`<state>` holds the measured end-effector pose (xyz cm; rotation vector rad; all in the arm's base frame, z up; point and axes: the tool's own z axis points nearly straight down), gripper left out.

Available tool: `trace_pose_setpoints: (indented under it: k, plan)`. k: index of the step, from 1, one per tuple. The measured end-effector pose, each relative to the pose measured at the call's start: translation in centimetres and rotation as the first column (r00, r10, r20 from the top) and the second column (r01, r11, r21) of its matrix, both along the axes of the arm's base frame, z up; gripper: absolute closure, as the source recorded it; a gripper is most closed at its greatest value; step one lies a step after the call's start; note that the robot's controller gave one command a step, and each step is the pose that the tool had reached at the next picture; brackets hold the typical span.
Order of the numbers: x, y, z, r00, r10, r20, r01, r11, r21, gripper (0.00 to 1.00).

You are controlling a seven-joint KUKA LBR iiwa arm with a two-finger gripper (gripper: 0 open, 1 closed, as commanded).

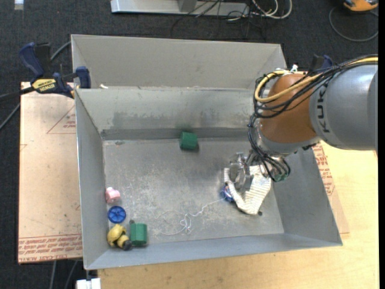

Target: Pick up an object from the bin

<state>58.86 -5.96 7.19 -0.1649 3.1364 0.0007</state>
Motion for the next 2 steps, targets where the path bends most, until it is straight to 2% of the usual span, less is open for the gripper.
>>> trace_pose_setpoints:
  k: [2]
  plan:
    - [0.0,0.0,0.0,1.0,0.0,0.0,0.0,1.0,0.0,1.0]
